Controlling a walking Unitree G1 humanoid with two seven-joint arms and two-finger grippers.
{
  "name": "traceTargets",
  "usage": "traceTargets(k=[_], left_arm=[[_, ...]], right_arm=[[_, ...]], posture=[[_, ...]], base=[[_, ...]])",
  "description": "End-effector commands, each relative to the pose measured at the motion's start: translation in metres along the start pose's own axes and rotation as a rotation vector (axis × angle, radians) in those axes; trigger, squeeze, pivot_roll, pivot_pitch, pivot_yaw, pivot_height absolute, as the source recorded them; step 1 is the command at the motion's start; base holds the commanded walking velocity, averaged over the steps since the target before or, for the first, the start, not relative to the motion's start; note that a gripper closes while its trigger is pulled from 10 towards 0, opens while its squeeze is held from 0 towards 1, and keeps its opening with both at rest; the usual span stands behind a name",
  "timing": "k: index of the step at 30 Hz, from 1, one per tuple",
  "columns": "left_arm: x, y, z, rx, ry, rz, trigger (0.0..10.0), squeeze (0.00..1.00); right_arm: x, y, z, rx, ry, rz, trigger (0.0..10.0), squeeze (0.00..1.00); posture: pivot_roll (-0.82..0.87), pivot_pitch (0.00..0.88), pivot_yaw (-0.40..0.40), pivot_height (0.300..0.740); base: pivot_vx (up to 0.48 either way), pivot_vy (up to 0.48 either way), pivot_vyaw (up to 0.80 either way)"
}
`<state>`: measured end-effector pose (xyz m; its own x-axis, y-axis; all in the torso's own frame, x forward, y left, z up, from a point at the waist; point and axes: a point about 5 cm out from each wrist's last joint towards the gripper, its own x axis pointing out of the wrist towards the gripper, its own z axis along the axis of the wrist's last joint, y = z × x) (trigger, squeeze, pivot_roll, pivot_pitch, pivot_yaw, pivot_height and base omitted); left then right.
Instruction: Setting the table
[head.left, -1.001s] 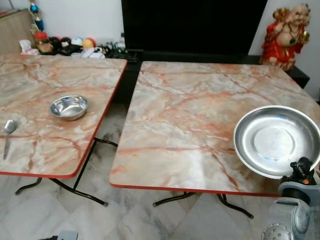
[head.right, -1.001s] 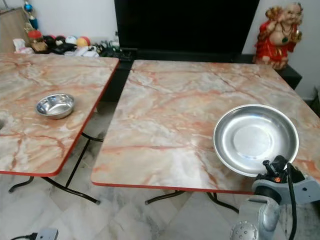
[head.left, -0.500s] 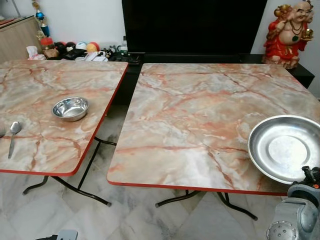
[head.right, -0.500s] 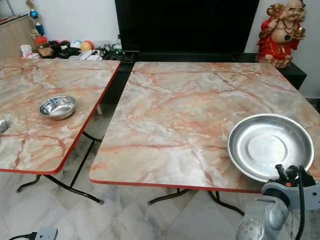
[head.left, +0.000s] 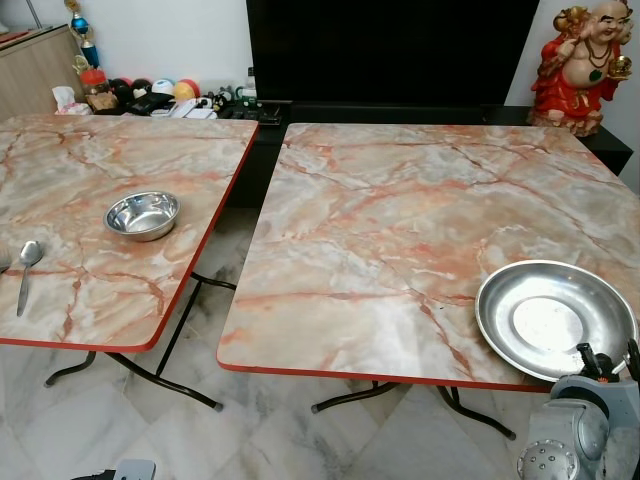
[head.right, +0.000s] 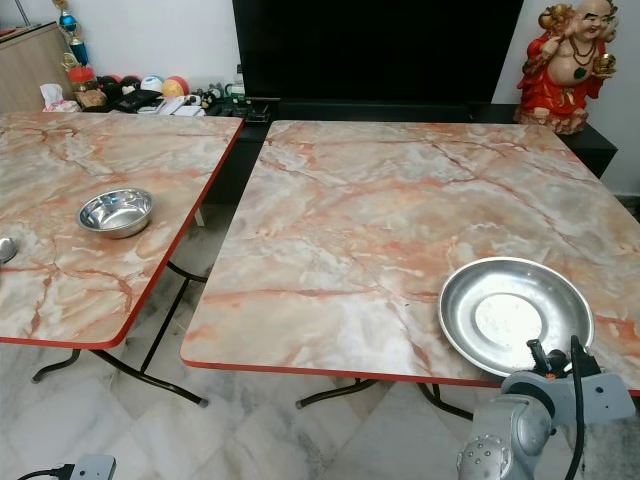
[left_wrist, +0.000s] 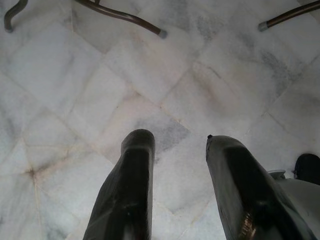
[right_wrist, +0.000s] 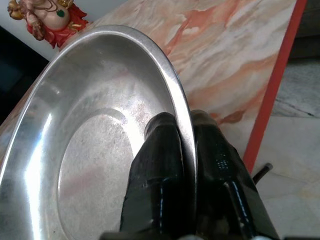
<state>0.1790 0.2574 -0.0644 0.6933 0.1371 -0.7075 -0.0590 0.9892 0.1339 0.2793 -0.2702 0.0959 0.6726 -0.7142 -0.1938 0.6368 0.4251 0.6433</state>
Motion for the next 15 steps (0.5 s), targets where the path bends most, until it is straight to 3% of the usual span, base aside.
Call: traceTargets(k=[1,4,5,6,7,8,10,14,15], left_arm=[[-0.0017,0.0034,-0.0044,0.014,0.019,0.005,10.0,0.00],[-0.0018,0.0037,-0.0043,0.018,0.019,0.004,10.0,0.00],[-0.0018,0.0037,-0.0043,0.018,0.019,0.005,10.0,0.00],[-0.0018,0.0037,-0.0043,0.019,0.019,0.004,10.0,0.00],[-0.0018,0.0039,-0.0042,0.020,0.019,0.005,10.0,0.00],[-0.0018,0.0040,-0.0042,0.022,0.019,0.004,10.0,0.00],[-0.0018,0.0040,-0.0043,0.022,0.019,0.004,10.0,0.00],[-0.0017,0.0038,-0.0043,0.023,0.021,0.002,10.0,0.00],[-0.0017,0.0038,-0.0042,0.024,0.021,0.001,10.0,0.00]], right_arm=[[-0.0002,0.0082,-0.0029,0.016,0.019,0.007,10.0,0.00],[-0.0004,0.0104,-0.0058,0.033,0.034,-0.001,10.0,0.00],[-0.0004,0.0108,-0.0062,0.035,0.037,-0.002,10.0,0.10],[-0.0005,0.0111,-0.0065,0.035,0.038,-0.002,10.0,0.49],[-0.0006,0.0115,-0.0068,0.035,0.039,-0.001,10.0,0.59],[-0.0010,0.0122,-0.0081,0.027,0.047,0.002,10.0,0.61],[-0.0012,0.0123,-0.0089,0.021,0.051,0.004,10.0,0.60],[-0.0019,0.0120,-0.0113,0.001,0.063,0.004,10.0,0.46],[-0.0019,0.0116,-0.0113,0.003,0.062,0.002,10.0,0.24]], posture=[[-0.02,0.044,0.009,0.740],[-0.02,0.046,0.009,0.740],[-0.02,0.046,0.009,0.740],[-0.02,0.046,0.009,0.740],[-0.02,0.046,0.010,0.740],[-0.02,0.047,0.010,0.740],[-0.02,0.046,0.010,0.740],[-0.02,0.046,0.011,0.740],[-0.02,0.047,0.011,0.740]], base=[[0.000,0.000,0.00],[0.000,0.000,0.00],[0.000,0.000,0.00],[0.000,0.000,0.00],[0.000,0.000,0.00],[0.000,0.000,0.00],[0.000,0.000,0.00],[0.000,0.000,0.00],[0.000,0.000,0.00]])
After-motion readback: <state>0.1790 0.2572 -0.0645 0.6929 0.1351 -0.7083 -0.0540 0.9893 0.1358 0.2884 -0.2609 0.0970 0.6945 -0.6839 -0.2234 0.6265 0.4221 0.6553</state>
